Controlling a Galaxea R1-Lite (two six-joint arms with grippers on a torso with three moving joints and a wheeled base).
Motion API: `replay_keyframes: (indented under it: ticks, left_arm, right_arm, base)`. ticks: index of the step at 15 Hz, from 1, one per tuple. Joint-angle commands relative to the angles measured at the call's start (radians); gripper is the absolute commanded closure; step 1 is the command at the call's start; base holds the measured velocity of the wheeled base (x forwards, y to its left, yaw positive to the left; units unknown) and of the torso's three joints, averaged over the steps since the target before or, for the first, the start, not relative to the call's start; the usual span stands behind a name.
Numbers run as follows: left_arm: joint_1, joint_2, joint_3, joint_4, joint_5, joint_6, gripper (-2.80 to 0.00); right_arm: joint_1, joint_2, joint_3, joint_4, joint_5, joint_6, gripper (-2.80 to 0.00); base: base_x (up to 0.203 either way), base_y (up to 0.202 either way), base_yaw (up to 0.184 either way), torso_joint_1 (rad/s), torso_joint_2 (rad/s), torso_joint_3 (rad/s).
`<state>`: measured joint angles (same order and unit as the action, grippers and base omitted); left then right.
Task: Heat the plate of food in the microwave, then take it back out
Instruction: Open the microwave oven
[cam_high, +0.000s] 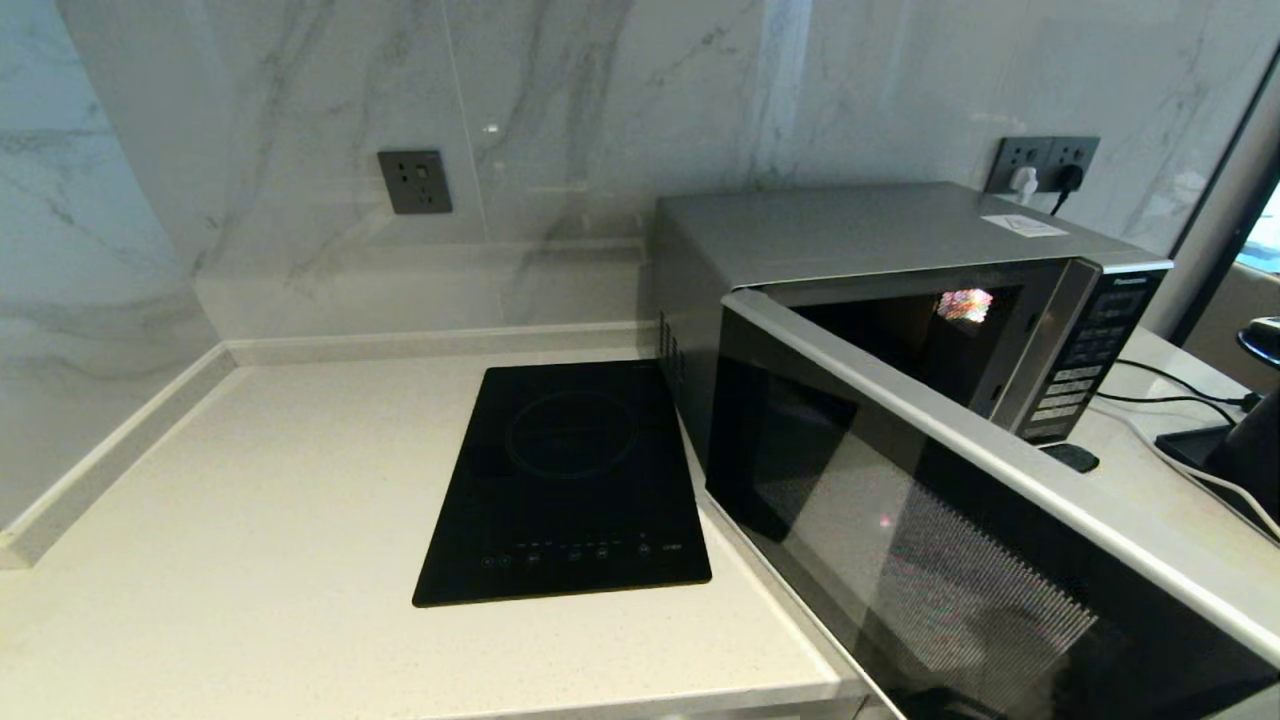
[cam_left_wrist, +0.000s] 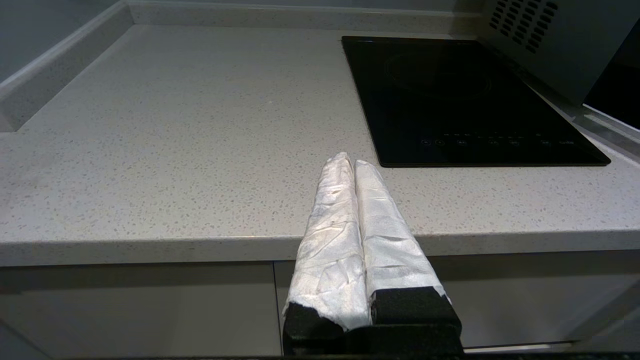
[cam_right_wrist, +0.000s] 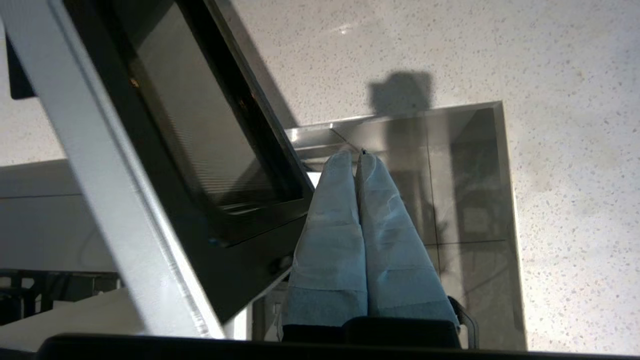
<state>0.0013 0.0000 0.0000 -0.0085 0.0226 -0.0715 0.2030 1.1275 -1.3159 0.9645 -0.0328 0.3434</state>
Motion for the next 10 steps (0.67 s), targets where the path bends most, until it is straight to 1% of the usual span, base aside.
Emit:
replay_keyframes:
  ticks: [1,4,7,10]
  left_arm:
    - [0.000,0.002,0.000,-0.001,0.000,-0.001,0.00]
    - [0.000,0.002,0.000,-0.001,0.000,-0.001,0.00]
    - [0.000,0.002,0.000,-0.001,0.000,-0.001,0.00]
    - [0.000,0.002,0.000,-0.001,0.000,-0.001,0.00]
  right_arm:
    - [0.001,-0.003,0.009,0.005,0.010,0.002,0.00]
    - [0.002,-0.006,0.017,0.005,0.011,0.007,0.00]
    - [0.002,-0.011,0.026,0.005,0.037,0.008,0.00]
    - [0.002,-0.004,0.041,0.003,0.037,0.006,0.00]
  base:
    - [0.000,0.000,0.000,0.000,0.00,0.000]
    - [0.000,0.000,0.000,0.000,0.00,0.000]
    - [0.000,0.000,0.000,0.000,0.00,0.000]
    - [0.000,0.000,0.000,0.000,0.00,0.000]
